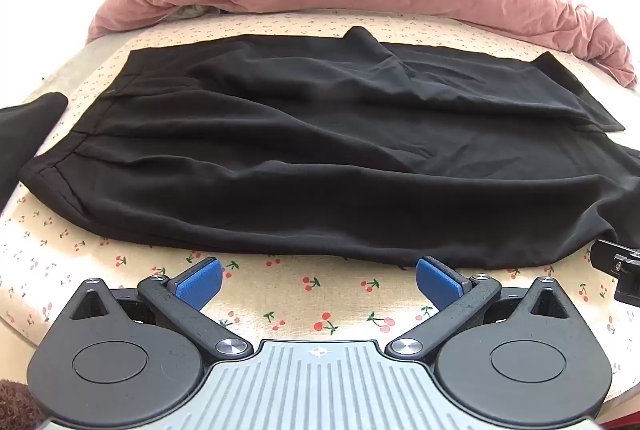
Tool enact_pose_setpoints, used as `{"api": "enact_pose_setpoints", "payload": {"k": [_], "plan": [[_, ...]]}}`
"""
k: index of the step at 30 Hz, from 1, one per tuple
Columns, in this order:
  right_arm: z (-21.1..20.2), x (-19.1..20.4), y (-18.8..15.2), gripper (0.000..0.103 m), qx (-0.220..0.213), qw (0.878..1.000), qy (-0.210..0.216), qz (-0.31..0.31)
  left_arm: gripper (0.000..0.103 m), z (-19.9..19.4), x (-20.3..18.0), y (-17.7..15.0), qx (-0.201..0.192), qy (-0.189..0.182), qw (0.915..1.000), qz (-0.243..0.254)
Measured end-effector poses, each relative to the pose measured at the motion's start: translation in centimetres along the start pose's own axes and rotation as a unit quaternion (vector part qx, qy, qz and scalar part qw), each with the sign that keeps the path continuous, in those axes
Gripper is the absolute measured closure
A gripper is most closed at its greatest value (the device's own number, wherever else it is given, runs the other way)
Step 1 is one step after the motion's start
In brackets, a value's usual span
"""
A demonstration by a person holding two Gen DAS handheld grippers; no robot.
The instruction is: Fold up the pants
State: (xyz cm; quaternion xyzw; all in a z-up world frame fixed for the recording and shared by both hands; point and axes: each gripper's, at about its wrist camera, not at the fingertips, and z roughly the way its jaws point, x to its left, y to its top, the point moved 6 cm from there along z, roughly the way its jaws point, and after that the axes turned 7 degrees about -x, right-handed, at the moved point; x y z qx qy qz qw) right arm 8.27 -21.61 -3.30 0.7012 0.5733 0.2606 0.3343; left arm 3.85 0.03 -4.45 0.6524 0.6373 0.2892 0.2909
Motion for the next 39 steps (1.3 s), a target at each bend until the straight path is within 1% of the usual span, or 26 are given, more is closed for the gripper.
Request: {"api": "enact_pose_setpoints", "payload": {"k": [4, 14, 23, 39], "plan": [[-0.2, 0.3, 0.2, 0.0, -0.001, 1.0, 0.002, -0.005, 0.0, 0.0, 0.0, 0.0, 0.005, 0.009, 0.9999, 0.004], [0.9, 0.4, -0.2, 0.0, -0.001, 1.0, 0.004, -0.004, 0.0, -0.1, 0.5, 0.1, 0.003, 0.012, 0.9999, -0.002], [0.3, 1.0, 0.2, 0.0, -0.002, 1.0, 0.005, -0.006, 0.0, -0.5, 0.8, 0.3, 0.001, 0.012, 0.9999, -0.004], [0.1, 0.9, 0.2, 0.0, -0.002, 1.0, 0.003, -0.007, 0.0, -0.5, 0.8, 0.1, 0.003, 0.006, 1.0, -0.007]]}}
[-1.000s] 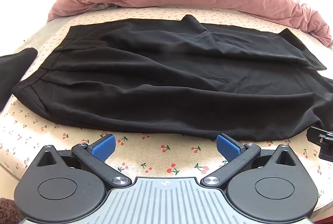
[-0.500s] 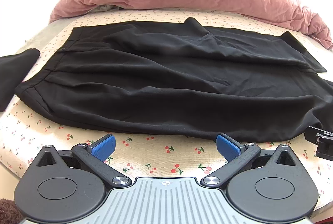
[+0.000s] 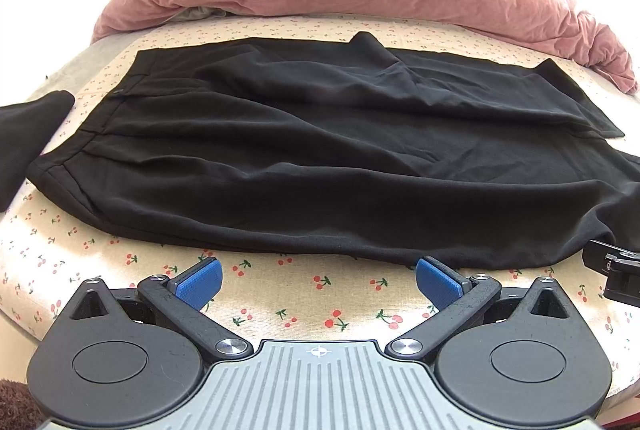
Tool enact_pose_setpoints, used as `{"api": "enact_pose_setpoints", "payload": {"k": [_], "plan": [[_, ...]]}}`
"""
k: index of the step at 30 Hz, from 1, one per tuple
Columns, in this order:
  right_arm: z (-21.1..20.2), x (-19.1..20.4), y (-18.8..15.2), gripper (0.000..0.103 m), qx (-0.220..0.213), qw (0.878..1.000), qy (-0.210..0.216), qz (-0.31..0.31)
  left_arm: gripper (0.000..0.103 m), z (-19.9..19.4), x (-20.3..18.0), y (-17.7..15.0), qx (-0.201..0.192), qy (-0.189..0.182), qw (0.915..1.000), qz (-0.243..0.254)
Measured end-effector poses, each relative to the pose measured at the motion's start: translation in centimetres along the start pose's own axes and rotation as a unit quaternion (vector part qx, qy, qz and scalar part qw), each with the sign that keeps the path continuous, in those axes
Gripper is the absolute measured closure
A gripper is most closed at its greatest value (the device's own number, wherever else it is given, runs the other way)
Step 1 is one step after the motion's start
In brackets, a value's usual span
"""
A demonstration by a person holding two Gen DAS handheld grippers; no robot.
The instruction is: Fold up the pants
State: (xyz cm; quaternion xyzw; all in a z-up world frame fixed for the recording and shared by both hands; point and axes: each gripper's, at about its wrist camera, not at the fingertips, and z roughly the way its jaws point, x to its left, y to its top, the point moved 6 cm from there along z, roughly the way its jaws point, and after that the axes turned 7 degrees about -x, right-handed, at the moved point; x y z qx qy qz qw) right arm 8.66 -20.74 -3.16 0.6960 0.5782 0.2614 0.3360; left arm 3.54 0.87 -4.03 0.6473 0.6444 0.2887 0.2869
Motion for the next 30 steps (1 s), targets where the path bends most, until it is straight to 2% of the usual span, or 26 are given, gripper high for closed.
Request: {"api": "enact_pose_setpoints", "payload": {"k": [30], "plan": [[0.35, -0.17, -0.08, 0.0, 0.004, 1.0, -0.001, 0.0, 0.0, 0.25, 0.06, -0.22, 0.002, 0.0, 1.0, -0.001]]}}
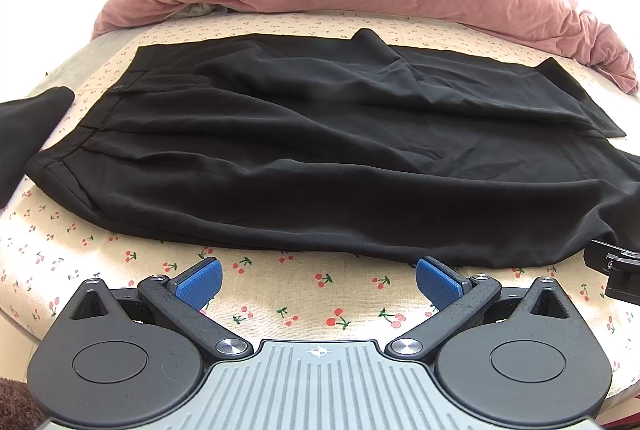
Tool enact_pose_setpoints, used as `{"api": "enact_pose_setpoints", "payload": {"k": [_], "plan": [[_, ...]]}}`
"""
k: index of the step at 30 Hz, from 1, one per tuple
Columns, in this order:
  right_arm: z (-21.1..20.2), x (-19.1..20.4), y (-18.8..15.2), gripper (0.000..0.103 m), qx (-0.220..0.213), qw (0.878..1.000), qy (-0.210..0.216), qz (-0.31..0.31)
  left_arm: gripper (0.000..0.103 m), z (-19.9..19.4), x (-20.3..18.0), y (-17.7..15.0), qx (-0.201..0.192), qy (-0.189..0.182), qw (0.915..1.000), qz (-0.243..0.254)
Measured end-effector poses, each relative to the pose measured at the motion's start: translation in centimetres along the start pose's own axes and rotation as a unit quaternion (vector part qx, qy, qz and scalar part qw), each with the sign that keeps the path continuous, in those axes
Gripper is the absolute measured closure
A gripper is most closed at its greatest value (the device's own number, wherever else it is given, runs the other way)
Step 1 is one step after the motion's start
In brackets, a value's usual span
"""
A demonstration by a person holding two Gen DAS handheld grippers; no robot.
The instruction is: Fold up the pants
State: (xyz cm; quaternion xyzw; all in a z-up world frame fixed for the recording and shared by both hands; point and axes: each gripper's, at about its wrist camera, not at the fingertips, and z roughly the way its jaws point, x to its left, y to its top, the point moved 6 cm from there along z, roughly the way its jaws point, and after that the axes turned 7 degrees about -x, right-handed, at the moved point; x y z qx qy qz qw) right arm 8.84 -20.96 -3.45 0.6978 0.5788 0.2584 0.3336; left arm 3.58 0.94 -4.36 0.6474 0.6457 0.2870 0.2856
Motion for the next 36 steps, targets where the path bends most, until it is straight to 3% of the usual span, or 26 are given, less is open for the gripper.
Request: {"api": "enact_pose_setpoints", "payload": {"k": [36], "plan": [[0.28, 0.22, -0.09, 0.0, 0.005, 1.0, 0.001, -0.006, 0.0, 0.21, 0.49, -0.12, 0.003, 0.001, 1.0, -0.003]]}}
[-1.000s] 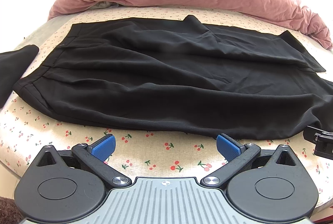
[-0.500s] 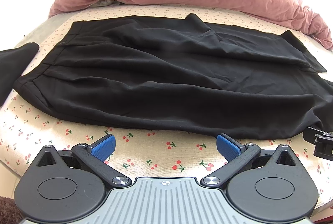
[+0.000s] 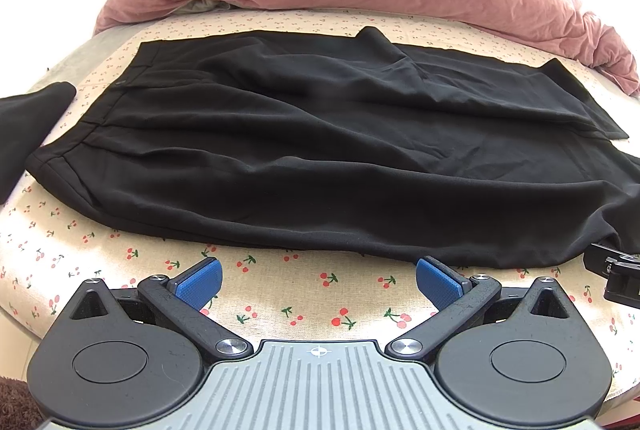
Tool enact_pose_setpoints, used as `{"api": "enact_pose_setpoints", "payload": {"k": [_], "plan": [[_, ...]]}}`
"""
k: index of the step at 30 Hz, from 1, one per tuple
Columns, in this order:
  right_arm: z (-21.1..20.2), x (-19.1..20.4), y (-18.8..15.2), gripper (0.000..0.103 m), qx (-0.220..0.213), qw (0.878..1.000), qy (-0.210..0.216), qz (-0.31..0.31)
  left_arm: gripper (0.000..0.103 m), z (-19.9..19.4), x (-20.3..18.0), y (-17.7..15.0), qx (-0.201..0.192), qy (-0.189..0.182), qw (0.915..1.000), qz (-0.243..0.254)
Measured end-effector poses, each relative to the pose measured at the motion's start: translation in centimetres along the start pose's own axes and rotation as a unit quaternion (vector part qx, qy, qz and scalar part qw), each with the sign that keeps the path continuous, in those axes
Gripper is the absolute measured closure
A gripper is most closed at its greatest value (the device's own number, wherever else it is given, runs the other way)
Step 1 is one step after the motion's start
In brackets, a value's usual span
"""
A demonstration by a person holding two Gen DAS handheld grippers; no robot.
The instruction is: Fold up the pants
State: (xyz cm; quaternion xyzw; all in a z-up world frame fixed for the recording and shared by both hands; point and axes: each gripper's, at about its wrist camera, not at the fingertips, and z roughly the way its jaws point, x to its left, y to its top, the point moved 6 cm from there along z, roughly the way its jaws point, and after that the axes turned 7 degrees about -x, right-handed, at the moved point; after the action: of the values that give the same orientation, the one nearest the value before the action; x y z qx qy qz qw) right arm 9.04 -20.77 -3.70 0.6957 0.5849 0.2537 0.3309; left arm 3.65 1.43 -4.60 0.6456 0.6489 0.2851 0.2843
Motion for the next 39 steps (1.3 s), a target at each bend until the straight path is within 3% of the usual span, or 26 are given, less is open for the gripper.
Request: {"api": "enact_pose_setpoints", "payload": {"k": [23, 27, 34, 39], "plan": [[0.3, -1.5, 0.1, 0.0, 0.0, 1.0, -0.016, 0.001, 0.0, 0.7, 1.6, 0.1, -0.01, 0.014, 0.9998, -0.004], [0.7, -3.5, 0.6, 0.0, -0.01, 0.999, -0.042, -0.008, 0.0, 1.1, 4.6, 0.7, -0.043, 0.022, 0.9988, -0.014], [1.4, -8.4, 1.1, 0.0, -0.017, 0.997, -0.077, -0.01, 0.0, 3.0, 13.9, 2.6, 0.003, 0.031, 0.9938, -0.107], [2.4, -14.3, 0.9, 0.0, 0.029, 0.995, -0.053, 0.082, 0.001, 4.2, 20.8, 3.5, 0.01, 0.066, 0.9859, -0.154]]}}
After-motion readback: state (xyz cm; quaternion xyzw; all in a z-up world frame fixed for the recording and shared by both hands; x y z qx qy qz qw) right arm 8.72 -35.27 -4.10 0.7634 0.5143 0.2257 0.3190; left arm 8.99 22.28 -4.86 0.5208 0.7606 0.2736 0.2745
